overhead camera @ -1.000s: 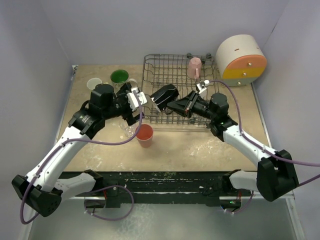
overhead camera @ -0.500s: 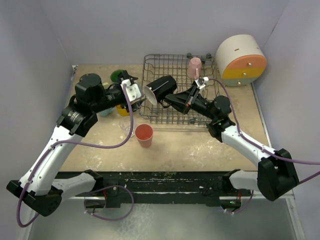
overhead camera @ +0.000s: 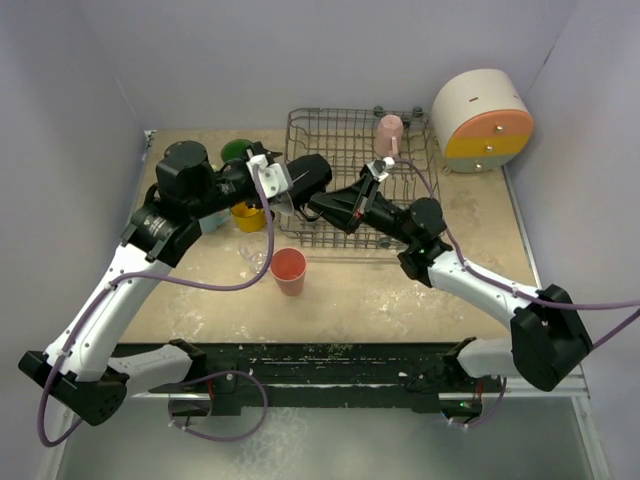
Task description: Unload the cups from the dish rack
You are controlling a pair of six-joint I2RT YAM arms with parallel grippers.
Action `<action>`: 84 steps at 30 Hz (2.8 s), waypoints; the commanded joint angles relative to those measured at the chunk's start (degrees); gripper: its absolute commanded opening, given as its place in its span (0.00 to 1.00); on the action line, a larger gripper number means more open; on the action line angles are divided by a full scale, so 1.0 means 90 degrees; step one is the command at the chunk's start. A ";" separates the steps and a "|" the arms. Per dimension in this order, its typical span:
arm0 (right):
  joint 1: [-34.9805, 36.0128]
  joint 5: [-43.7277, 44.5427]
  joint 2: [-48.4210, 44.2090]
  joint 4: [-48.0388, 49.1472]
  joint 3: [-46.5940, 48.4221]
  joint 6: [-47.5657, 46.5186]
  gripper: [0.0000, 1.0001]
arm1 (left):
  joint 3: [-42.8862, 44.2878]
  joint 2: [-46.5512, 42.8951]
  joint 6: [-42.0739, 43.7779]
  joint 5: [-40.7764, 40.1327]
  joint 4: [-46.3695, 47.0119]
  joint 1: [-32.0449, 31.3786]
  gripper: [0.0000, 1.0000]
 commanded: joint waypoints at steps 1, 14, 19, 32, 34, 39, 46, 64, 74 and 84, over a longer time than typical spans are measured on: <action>0.0297 0.0612 0.0055 0.1411 0.0513 0.0342 0.00 | 0.0293 0.0040 0.0096 0.0136 0.0186 0.0021 0.52; 0.0691 0.0669 0.0267 0.1054 0.0500 -0.0140 0.06 | 0.0186 -0.0191 0.0183 0.0059 -0.0128 0.0021 0.00; 0.0486 0.0371 0.0217 0.0342 0.0306 -0.0850 0.41 | 0.0182 -0.0291 0.0197 -0.0024 -0.0413 0.0021 0.00; -0.2502 0.0532 -0.0139 -0.7343 0.2686 -0.7175 0.93 | 0.1468 0.0994 -0.0064 0.0282 -0.3326 -0.1286 0.00; -0.2833 0.1033 0.0008 -0.8011 0.3086 -0.7797 0.94 | 0.1405 0.1135 -0.0098 0.0249 -0.3370 -0.1562 0.00; -0.3315 0.1732 0.0451 -0.8667 0.3690 -0.8432 0.96 | 0.1591 0.2028 0.0466 0.0033 -0.4119 -0.2031 0.00; -0.3402 0.2330 0.0677 -0.8692 0.4032 -0.8515 0.96 | 0.1734 0.3531 0.0922 -0.0897 -0.4269 -0.2162 0.00; -0.3396 0.2852 0.1828 -0.8117 0.4099 -0.8679 0.94 | 0.2389 0.5373 0.0512 -0.2015 -0.4062 -0.2262 0.00; -0.3349 0.2798 0.2233 -0.7836 0.4256 -0.8679 0.94 | 0.2364 0.5538 0.0407 -0.2176 -0.3702 -0.2333 0.00; -0.2873 0.4019 0.4082 -0.8358 0.6035 -0.9188 0.91 | 0.2405 0.4915 0.0382 -0.2247 -0.3496 -0.2329 0.72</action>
